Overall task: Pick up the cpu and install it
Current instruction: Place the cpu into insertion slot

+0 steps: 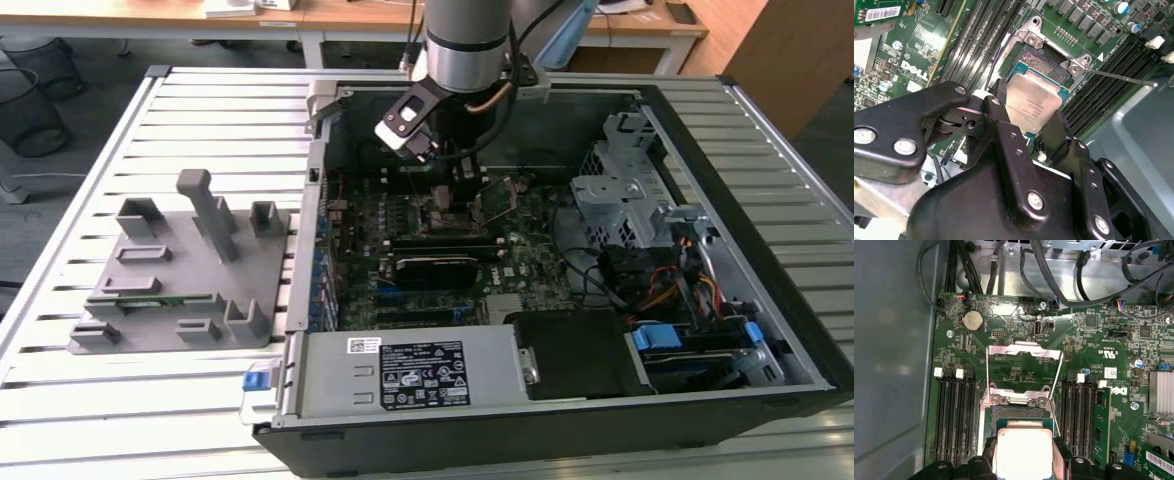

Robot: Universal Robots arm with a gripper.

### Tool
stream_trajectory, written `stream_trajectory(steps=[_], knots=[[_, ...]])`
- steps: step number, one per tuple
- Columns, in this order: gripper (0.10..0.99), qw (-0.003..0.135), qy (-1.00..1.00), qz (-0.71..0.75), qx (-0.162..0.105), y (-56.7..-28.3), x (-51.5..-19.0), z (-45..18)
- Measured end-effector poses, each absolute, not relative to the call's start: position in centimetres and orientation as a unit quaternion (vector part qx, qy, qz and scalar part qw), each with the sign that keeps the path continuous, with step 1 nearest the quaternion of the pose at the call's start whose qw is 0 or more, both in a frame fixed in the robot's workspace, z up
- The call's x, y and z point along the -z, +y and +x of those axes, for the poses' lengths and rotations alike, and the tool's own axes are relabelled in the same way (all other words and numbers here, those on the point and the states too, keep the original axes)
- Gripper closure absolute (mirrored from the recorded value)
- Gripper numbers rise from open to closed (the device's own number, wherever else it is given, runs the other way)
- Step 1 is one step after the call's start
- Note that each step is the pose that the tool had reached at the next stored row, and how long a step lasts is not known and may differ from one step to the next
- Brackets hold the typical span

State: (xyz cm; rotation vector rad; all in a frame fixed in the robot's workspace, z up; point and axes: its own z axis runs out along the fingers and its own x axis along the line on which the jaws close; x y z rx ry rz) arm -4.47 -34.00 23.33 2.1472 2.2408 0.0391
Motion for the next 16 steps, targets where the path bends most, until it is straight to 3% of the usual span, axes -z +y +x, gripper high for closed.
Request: stream_trajectory(steps=[16], knots=[[0.561, 0.018, 0.719, 0.695, -0.014, -33.9, -21.9, -4.4]])
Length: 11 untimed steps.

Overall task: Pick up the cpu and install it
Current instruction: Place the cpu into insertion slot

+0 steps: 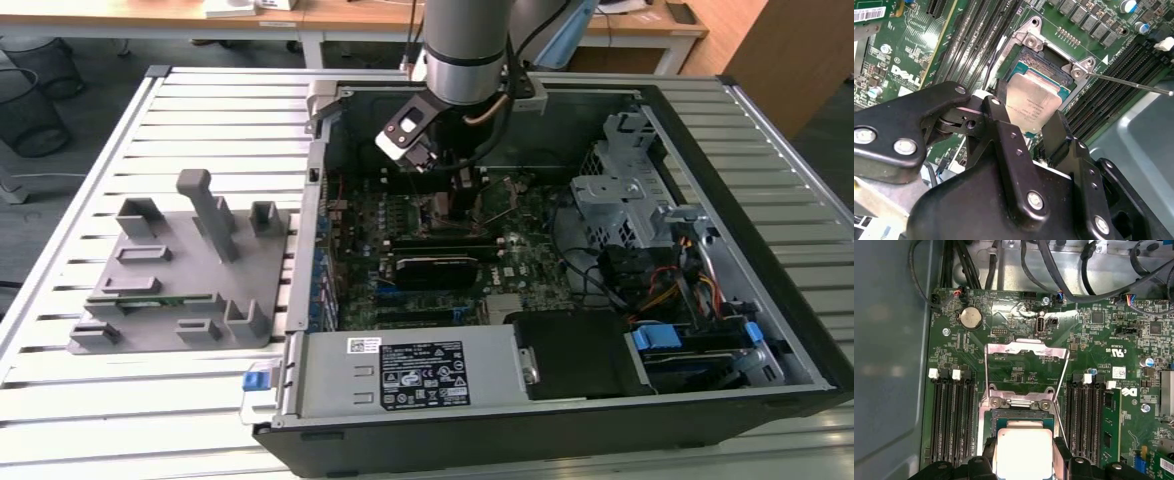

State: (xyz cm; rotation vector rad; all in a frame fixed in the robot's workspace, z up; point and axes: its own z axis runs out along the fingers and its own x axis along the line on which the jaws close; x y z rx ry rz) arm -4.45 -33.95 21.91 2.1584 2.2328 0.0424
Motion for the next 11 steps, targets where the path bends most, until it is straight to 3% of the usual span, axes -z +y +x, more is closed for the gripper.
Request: stream_trajectory(steps=[11], knots=[[0.561, 0.018, 0.714, 0.700, -0.014, -33.90, -21.19, -4.54]])
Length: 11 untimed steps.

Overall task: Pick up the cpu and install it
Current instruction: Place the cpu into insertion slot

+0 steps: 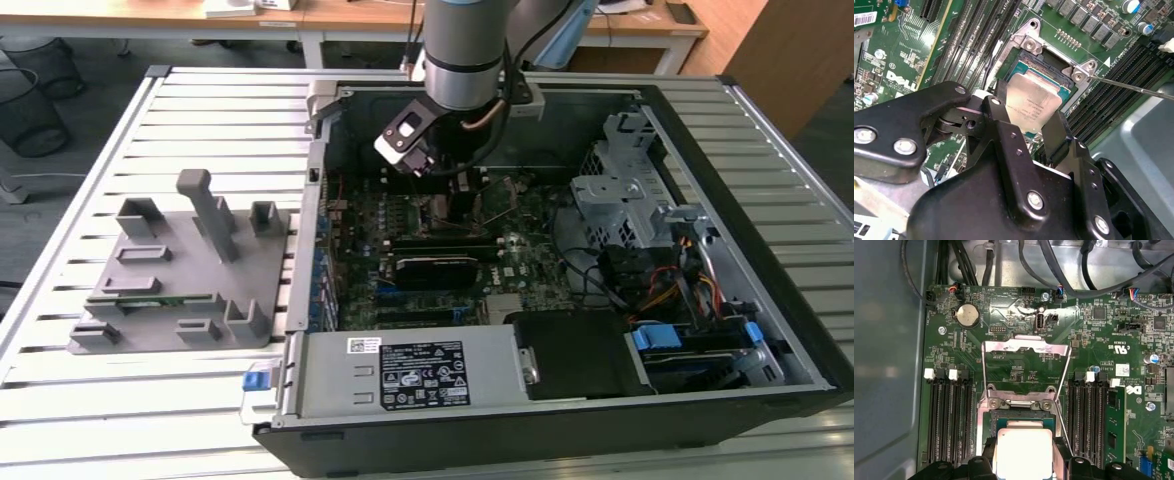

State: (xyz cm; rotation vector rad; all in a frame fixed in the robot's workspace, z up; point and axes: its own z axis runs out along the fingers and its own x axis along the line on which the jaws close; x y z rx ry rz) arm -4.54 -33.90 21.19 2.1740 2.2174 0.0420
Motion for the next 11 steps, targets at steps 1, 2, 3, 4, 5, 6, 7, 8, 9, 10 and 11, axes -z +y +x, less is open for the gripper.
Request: stream_trajectory(steps=[1, 2, 3, 4, 5, 6, 7, 8, 9, 10, 11], knots=[[0.561, 0.018, 0.714, 0.700, -0.014, -33.89, -21.12, -4.54], [0.561, 0.018, 0.714, 0.700, -0.014, -33.88, -21.05, -4.55], [0.561, 0.018, 0.714, 0.700, -0.014, -33.88, -20.97, -4.55], [0.561, 0.018, 0.714, 0.700, -0.014, -33.87, -20.90, -4.55], [0.561, 0.018, 0.714, 0.700, -0.014, -33.87, -20.84, -4.55], [0.561, 0.018, 0.714, 0.700, -0.014, -33.87, -20.78, -4.55], [0.561, 0.018, 0.714, 0.700, -0.014, -33.87, -20.73, -4.55], [0.561, 0.018, 0.714, 0.700, -0.014, -33.87, -20.68, -4.55], [0.561, 0.018, 0.714, 0.700, -0.014, -33.87, -20.64, -4.55], [0.561, 0.018, 0.714, 0.700, -0.013, -33.88, -20.61, -4.55], [0.561, 0.018, 0.714, 0.700, -0.014, -33.87, -20.56, -4.56]])
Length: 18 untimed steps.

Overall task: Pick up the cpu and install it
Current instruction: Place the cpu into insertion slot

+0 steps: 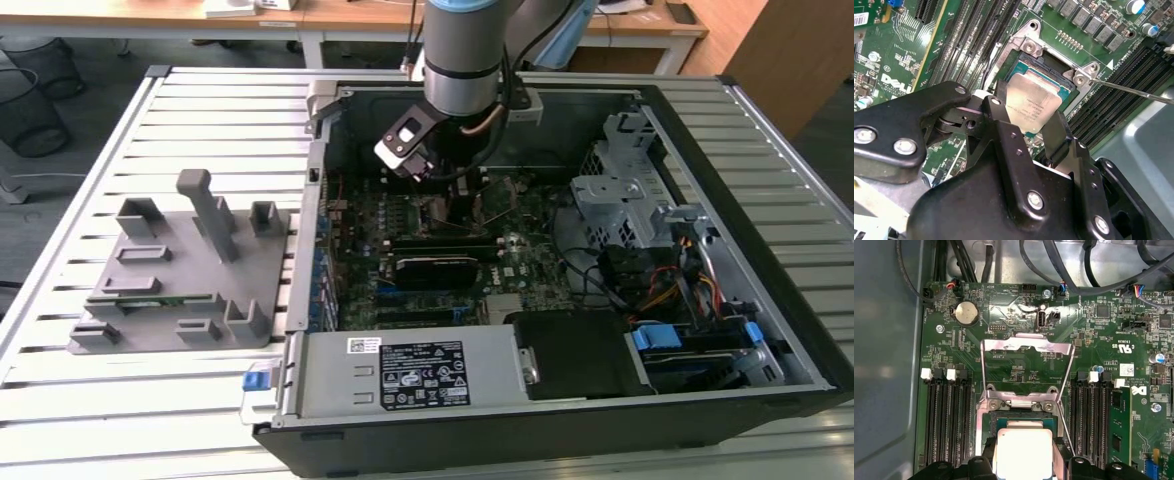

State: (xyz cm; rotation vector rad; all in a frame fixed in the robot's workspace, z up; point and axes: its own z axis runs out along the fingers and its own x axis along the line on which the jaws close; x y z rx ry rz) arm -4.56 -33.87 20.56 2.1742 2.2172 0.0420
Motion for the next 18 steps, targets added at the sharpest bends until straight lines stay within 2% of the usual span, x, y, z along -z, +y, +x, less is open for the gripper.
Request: stream_trajectory(steps=[18], knots=[[0.561, 0.018, 0.713, 0.701, -0.013, -33.48, -19.96, -4.63]])
